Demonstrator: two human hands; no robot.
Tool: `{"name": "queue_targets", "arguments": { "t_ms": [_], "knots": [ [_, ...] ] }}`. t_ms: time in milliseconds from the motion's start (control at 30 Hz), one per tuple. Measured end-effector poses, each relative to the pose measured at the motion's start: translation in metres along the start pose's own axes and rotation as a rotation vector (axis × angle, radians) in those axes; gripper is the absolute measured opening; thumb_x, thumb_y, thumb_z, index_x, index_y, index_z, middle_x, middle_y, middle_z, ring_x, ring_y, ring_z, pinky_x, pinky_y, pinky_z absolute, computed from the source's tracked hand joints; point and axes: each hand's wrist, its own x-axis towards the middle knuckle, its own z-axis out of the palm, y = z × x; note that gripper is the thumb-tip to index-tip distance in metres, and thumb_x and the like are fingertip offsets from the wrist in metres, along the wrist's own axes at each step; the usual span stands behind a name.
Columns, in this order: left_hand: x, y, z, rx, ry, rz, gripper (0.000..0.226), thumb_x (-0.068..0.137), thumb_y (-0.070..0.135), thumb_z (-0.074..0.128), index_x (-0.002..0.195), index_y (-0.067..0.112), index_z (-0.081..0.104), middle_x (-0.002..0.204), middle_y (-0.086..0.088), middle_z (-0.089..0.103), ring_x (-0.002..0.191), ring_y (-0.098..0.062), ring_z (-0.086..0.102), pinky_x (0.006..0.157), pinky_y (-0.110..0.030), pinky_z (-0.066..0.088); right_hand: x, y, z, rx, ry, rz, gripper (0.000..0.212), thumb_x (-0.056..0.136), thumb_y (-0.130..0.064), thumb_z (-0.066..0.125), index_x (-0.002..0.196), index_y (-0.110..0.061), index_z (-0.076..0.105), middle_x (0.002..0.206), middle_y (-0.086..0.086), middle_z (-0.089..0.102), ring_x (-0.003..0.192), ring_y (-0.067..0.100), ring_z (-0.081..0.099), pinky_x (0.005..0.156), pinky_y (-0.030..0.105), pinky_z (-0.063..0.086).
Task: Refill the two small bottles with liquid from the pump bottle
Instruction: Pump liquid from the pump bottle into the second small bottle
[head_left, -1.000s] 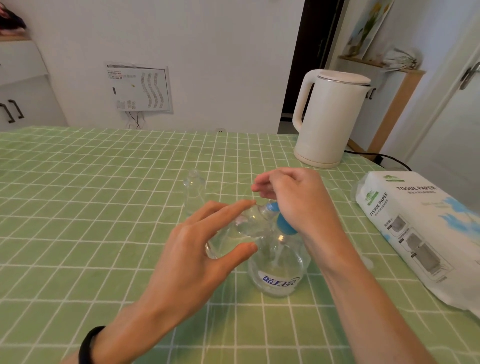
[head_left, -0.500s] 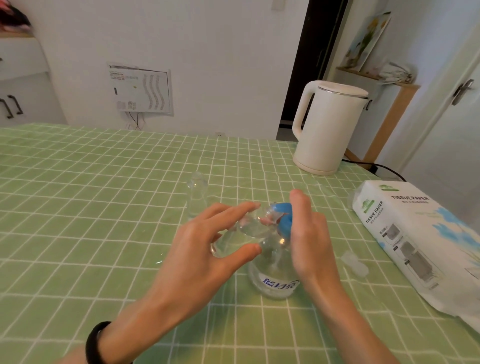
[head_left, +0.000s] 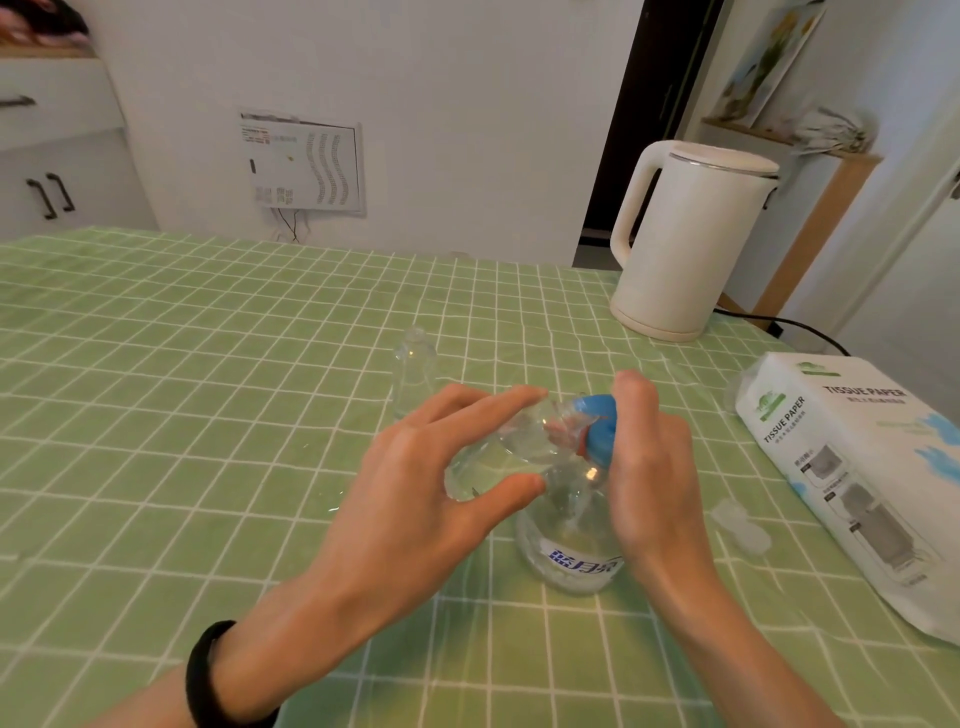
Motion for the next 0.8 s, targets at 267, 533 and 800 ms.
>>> {"name": "queue_targets", "arguments": {
  "t_ms": [267,533,800],
  "knots": [
    [-0.0005,-0.0001,-0.0004,0.005,0.001,0.001,0.057,0.086,0.047,0.074,0.142,0.043,0.062,0.120,0.025,0.066,0.112,0.004,0.064,0.093,-0.006,0.044,0.0018,0.0005,0.0014,-0.037,0.048,-0.047,0.065,0.090,-0.058,0.031,0.057,-0.002,0.039,0.057,0.027,0.049,0.052,0.041,0.039,0.048,0.047,0.042],
    [-0.0011,-0.0008,0.0002,0.020,-0.003,-0.012,0.057,0.086,0.044,0.077,0.141,0.043,0.062,0.119,0.025,0.066,0.112,0.005,0.063,0.092,-0.005,0.042,0.0028,-0.0006,0.0008,-0.059,0.053,-0.031,0.054,0.081,-0.054,0.032,0.055,-0.007,0.032,0.051,0.016,0.042,0.053,0.026,0.034,0.054,0.048,0.039],
    [-0.0012,0.0006,0.0002,0.013,0.007,0.000,0.057,0.086,0.047,0.074,0.142,0.043,0.062,0.122,0.026,0.066,0.115,0.004,0.063,0.093,-0.006,0.043,0.0027,0.0012,0.0017,-0.035,0.048,-0.029,0.066,0.091,-0.058,0.030,0.053,-0.006,0.044,0.053,0.022,0.052,0.051,0.039,0.043,0.050,0.048,0.042]
  ]
}}
